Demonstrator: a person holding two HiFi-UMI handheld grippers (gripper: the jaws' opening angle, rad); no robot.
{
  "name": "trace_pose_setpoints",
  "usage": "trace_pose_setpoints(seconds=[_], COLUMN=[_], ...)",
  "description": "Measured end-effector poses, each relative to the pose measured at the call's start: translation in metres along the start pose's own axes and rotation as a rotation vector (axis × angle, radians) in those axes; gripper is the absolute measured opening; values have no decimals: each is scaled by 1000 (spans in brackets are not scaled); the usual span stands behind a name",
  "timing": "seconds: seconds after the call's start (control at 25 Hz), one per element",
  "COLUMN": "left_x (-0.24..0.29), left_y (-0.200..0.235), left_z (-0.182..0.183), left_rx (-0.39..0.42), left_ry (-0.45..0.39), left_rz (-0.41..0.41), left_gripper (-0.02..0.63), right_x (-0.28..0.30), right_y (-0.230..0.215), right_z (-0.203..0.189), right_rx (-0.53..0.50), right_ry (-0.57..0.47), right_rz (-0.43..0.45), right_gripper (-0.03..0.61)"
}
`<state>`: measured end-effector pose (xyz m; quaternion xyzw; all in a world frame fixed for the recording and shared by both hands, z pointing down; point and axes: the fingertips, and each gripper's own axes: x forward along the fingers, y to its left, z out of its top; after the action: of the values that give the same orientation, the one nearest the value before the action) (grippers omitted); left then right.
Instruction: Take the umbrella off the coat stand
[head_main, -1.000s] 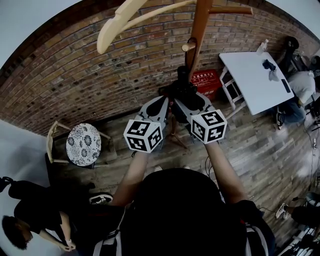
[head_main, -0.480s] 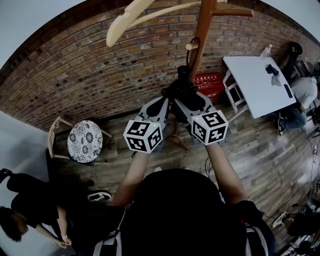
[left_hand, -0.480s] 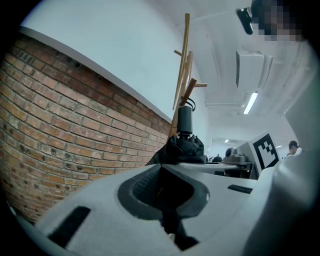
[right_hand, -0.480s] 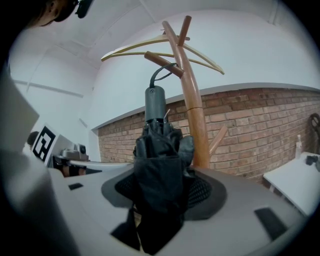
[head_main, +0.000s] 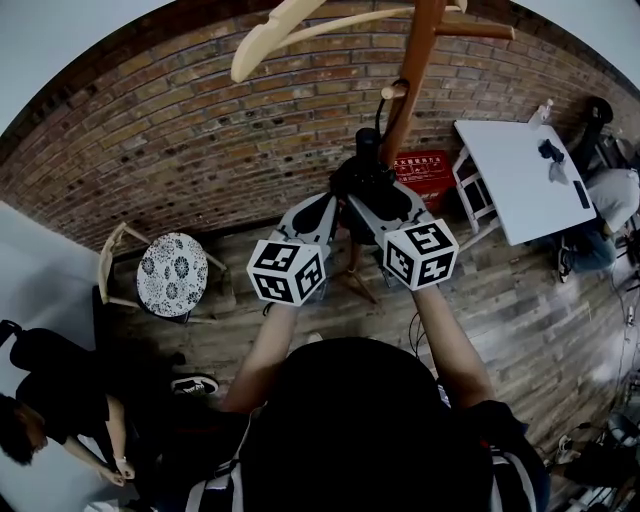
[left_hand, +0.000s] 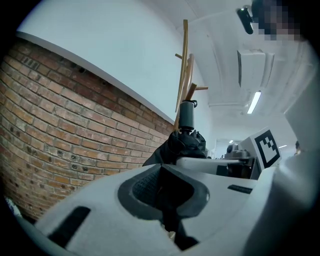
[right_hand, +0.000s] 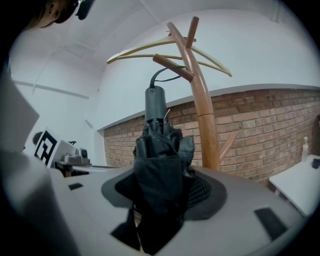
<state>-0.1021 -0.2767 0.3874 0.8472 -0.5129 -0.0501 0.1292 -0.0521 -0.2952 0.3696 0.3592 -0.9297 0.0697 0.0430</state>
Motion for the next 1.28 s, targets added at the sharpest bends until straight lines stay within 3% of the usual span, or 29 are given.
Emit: trace_pose_setpoints(seconds=[1.28], left_x=[-32], left_y=[13], left_z=[8], left_rx=[4], left_ry=[-33], left_rz=[128], left_gripper=[18], right_x=[15], right_y=[34], right_z=[12], right_rx=[-22], right_ry=[-2], right_rz=[146], right_gripper=[248])
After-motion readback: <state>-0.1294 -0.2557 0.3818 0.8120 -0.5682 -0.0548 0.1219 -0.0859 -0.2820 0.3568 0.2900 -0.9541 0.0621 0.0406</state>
